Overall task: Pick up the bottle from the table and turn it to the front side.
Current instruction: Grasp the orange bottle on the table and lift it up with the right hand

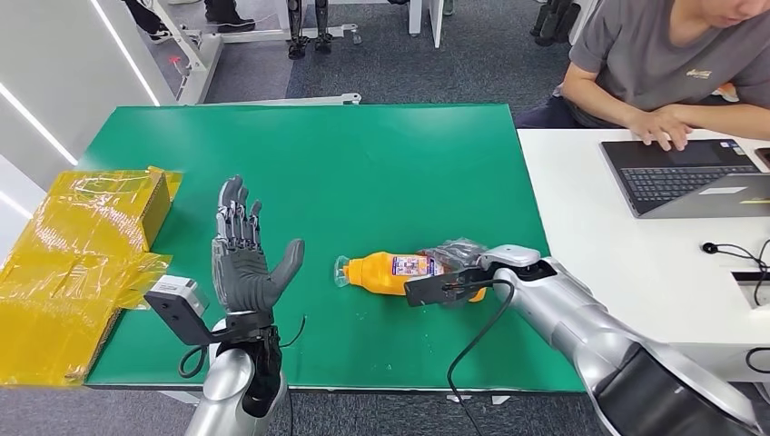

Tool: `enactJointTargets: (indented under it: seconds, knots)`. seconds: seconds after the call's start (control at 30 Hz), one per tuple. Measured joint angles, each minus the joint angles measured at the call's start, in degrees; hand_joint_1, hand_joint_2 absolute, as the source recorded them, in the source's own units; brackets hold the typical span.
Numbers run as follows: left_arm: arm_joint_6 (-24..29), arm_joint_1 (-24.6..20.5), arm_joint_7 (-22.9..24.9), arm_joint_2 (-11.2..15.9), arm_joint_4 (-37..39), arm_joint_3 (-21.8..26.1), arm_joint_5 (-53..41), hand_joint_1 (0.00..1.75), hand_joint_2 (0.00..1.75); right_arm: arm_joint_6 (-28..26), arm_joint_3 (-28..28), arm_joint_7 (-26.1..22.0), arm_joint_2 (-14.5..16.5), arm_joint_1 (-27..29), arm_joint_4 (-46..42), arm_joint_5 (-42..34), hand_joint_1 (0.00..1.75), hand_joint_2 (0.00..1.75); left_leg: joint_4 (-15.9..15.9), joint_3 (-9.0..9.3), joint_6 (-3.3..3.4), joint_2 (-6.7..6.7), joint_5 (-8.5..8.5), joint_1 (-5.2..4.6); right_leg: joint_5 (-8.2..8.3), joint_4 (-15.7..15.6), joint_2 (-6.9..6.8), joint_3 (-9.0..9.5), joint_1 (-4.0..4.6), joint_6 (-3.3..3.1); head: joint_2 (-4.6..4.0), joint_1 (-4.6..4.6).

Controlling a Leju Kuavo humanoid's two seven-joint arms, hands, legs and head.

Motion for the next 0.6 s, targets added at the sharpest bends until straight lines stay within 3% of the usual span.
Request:
enactJointTargets:
  seconds: [0.3, 0.5, 0.6]
  knots:
    - [0.7, 0.2, 0.0, 0.0, 0.0, 0.1, -0.3, 0.00, 1.75, -9.2, -1.8, 0.5, 0.7, 2.3, -0.4, -2.2, 1.75, 1.75, 0.0, -0.05, 0.01, -0.03, 0.00, 0.00, -0.01, 0.0, -0.02, -0.03, 0.00, 0.00, 0.00, -0.01]
    - [1.6, 1.0, 0.0, 0.0, -1.1, 0.5, -0.6, 0.00, 1.75, -27.6, -7.6, -1.1, 1.9, 6.9, -5.0, -6.0, 1.75, 1.75, 0.0, -0.09, 0.00, -0.05, -0.01, 0.00, -0.02, 0.0, -0.03, -0.07, 0.01, 0.00, 0.00, -0.01]
    - [1.5, 1.3, 0.0, 0.0, -1.5, 0.6, -0.5, 0.00, 1.75, -32.0, -11.0, -2.2, 2.6, 9.7, -8.0, -7.8, 1.75, 1.75, 0.0, -0.11, 0.00, -0.12, -0.01, 0.01, -0.06, 0.0, -0.11, -0.08, 0.01, 0.02, 0.00, -0.01]
